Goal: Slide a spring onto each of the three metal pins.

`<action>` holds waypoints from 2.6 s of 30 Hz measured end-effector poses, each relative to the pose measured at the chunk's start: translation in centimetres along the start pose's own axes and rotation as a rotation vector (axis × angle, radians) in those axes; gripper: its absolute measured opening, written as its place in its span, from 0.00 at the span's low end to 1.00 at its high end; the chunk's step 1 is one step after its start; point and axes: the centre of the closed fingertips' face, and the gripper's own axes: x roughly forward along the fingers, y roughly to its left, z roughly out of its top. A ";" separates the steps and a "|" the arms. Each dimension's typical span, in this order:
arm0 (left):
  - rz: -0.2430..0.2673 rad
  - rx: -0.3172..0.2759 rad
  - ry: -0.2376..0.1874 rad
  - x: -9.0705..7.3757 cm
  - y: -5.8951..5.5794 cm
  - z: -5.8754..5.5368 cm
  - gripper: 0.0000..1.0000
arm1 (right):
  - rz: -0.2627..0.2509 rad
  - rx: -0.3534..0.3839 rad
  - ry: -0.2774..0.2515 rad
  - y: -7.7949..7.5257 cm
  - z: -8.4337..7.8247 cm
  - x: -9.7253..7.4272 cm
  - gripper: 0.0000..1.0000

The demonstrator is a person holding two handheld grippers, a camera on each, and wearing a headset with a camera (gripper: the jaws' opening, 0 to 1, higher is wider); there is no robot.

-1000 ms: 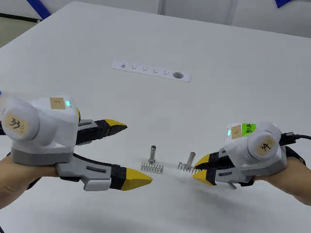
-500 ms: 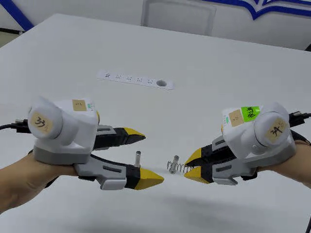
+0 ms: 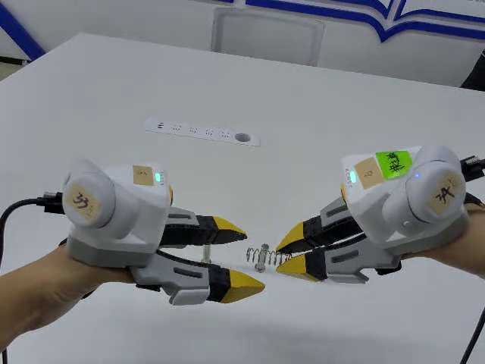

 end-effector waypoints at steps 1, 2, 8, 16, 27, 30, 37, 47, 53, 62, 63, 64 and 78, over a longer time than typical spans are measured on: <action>-0.003 0.004 -0.002 0.0 -0.2 0.1 0.37 | 0.003 -0.002 -0.003 0.1 0.1 0.0 0.11; -0.005 0.009 -0.002 0.1 -0.3 0.2 0.35 | 0.006 -0.004 -0.006 0.2 0.1 -0.1 0.11; -0.019 0.045 0.014 0.3 -0.8 0.3 0.22 | 0.012 -0.011 -0.018 0.5 0.3 -0.1 0.11; -0.027 0.052 0.028 0.2 -1.0 0.1 0.15 | 0.025 -0.024 -0.020 0.9 0.6 0.0 0.11; -0.028 0.124 0.089 0.1 -1.4 -0.1 0.10 | 0.041 -0.064 -0.024 1.0 0.9 0.0 0.11; -0.027 0.123 0.081 -0.1 -1.4 0.0 0.10 | 0.035 -0.026 -0.058 0.8 1.3 -0.3 0.12; -0.028 0.144 0.087 -0.2 -1.4 0.2 0.10 | 0.018 0.002 -0.061 0.4 0.6 -0.5 0.17; -0.027 0.148 0.074 -0.7 -1.3 0.6 0.10 | 0.044 0.014 -0.089 0.6 0.8 -0.2 0.12; -0.016 0.179 0.092 -0.8 -1.3 0.4 0.10 | 0.059 0.039 -0.132 0.6 1.6 -0.8 0.11; -0.015 0.239 0.122 -0.1 -1.5 0.4 0.10 | 0.069 0.068 -0.286 1.0 5.2 -2.1 0.11; -0.011 0.240 0.122 0.0 -1.4 0.4 0.10 | 0.065 0.067 -0.288 0.9 5.3 -2.1 0.11; -0.006 0.239 0.123 0.0 -1.3 0.4 0.10 | 0.059 0.069 -0.290 0.8 5.4 -2.0 0.11; -0.014 0.165 0.063 -0.2 -1.2 0.8 0.11 | 0.053 0.124 -0.340 0.5 6.9 -1.7 0.11</action>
